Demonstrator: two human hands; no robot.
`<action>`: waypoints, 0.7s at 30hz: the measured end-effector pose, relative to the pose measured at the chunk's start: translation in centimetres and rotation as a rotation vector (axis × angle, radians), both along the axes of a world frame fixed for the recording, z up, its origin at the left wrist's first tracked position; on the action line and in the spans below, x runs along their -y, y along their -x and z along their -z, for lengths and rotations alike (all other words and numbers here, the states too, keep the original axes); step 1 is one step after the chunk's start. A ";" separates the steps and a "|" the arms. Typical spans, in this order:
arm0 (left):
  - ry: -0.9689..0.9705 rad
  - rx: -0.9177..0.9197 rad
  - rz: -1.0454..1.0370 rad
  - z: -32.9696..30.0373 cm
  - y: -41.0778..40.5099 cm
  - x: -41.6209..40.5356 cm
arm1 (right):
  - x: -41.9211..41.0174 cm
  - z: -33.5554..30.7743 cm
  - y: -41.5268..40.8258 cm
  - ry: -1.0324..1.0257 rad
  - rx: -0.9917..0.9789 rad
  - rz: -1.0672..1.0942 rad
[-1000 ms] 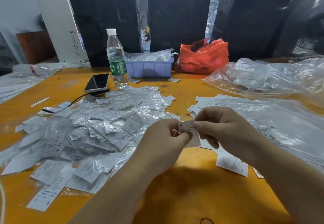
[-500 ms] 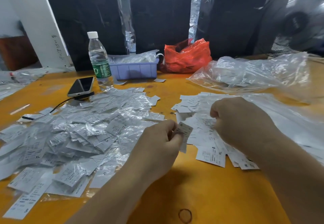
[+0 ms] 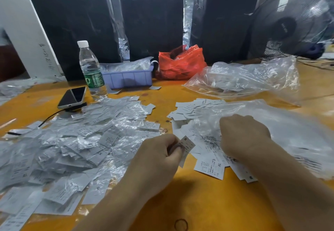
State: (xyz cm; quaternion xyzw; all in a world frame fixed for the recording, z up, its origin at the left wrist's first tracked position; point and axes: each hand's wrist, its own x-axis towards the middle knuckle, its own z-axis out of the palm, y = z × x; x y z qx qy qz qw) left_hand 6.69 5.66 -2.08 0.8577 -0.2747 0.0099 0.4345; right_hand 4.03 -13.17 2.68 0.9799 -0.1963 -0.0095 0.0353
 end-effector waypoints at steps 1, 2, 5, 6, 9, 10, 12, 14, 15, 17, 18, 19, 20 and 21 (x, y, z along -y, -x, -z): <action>0.002 -0.002 0.006 0.0 0.0 0.0 | 0.0 0.2 0.0 -0.008 0.018 -0.008; 0.001 -0.002 0.013 0.0 0.0 0.0 | 0.0 0.5 -0.2 -0.019 0.042 -0.018; 0.006 -0.011 0.024 0.0 -0.1 -0.1 | 0.1 1.2 -0.5 -0.058 0.141 -0.059; 0.009 -0.011 0.024 -0.1 -0.2 -0.1 | 0.2 1.4 -0.7 -0.086 0.183 -0.088; 0.007 -0.001 0.022 -0.1 -0.2 -0.3 | 0.1 2.1 -1.4 -0.186 0.208 -0.196; 0.006 0.003 0.020 0.0 -0.2 -0.3 | -0.1 2.1 -1.6 -0.206 0.205 -0.230; 0.004 0.006 0.016 0.0 -0.3 -0.4 | -0.5 1.9 -1.6 -0.216 0.222 -0.263; 0.004 0.001 0.014 0.0 -0.3 -0.4 | -0.5 1.5 -1.2 -0.139 0.278 -0.228; 0.005 -0.001 0.013 0.0 -0.3 -0.4 | -0.3 1.2 -0.9 -0.075 0.311 -0.191; 0.010 0.002 0.009 0.0 -0.4 -0.5 | 0.1 0.6 -0.1 0.004 0.327 -0.101; 0.010 0.005 0.006 0.0 -0.4 -0.5 | 0.3 0.3 0.3 0.015 0.293 -0.053; 0.010 0.005 0.004 0.1 -0.4 -0.4 | 0.4 0.1 0.5 0.006 0.241 -0.010; 0.009 0.000 0.005 0.1 -0.4 -0.4 | 0.4 0.0 0.7 -0.014 0.180 0.021; 0.006 -0.006 0.009 0.1 -0.3 -0.3 | 0.4 0.0 0.8 -0.031 0.123 0.032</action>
